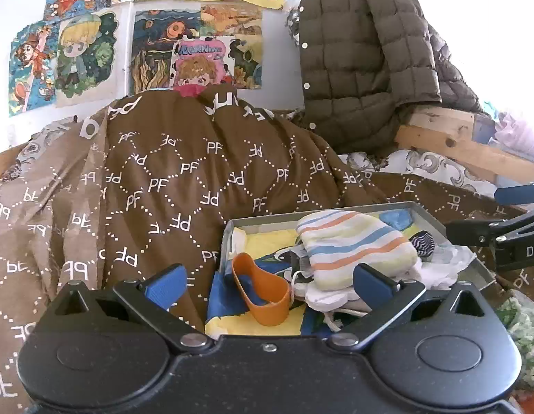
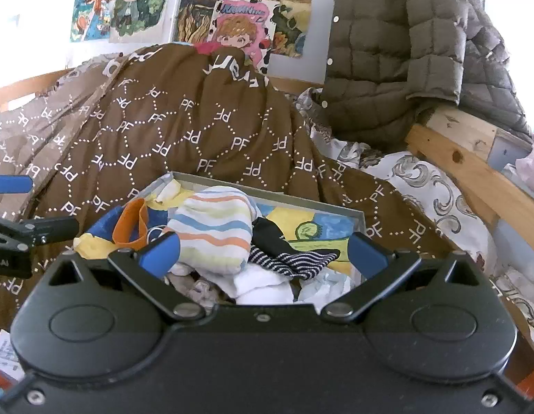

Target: Organize soft objects

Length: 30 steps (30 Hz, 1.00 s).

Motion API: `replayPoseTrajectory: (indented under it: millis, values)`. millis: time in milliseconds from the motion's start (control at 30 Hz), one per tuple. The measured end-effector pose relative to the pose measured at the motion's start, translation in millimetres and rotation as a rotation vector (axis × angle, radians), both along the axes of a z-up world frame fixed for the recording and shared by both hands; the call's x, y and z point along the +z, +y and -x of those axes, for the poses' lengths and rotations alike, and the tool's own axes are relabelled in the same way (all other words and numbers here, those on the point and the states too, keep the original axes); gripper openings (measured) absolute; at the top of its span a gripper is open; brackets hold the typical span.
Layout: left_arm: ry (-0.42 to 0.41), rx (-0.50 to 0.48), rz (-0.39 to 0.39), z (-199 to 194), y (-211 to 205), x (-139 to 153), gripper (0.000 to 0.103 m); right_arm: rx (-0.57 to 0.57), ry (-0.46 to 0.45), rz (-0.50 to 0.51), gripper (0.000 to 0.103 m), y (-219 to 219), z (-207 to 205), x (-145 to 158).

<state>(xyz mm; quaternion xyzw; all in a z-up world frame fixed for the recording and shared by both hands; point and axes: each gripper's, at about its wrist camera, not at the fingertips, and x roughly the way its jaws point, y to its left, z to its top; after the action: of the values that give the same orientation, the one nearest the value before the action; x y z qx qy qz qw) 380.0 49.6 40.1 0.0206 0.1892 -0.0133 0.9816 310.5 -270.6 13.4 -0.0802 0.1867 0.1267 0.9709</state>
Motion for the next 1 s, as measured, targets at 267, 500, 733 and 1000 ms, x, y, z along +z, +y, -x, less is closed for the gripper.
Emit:
replayPoseTrajectory:
  millis: [267, 500, 733, 1000]
  values:
    - [-0.021, 0.010, 0.003, 25, -8, 8, 0.102, -0.011, -0.007, -0.038, 0.102, -17, 30, 9]
    - [-0.025, 0.012, 0.009, 41, -13, 13, 0.102, -0.010, -0.013, -0.047, 0.102, -34, 62, 14]
    - [-0.021, 0.019, 0.016, 71, -17, 15, 0.102, -0.017, -0.022, -0.037, 0.102, -52, 94, 15]
    - [-0.025, 0.033, 0.044, 96, -23, 18, 0.102, -0.032, -0.021, -0.065, 0.102, -73, 133, 16]
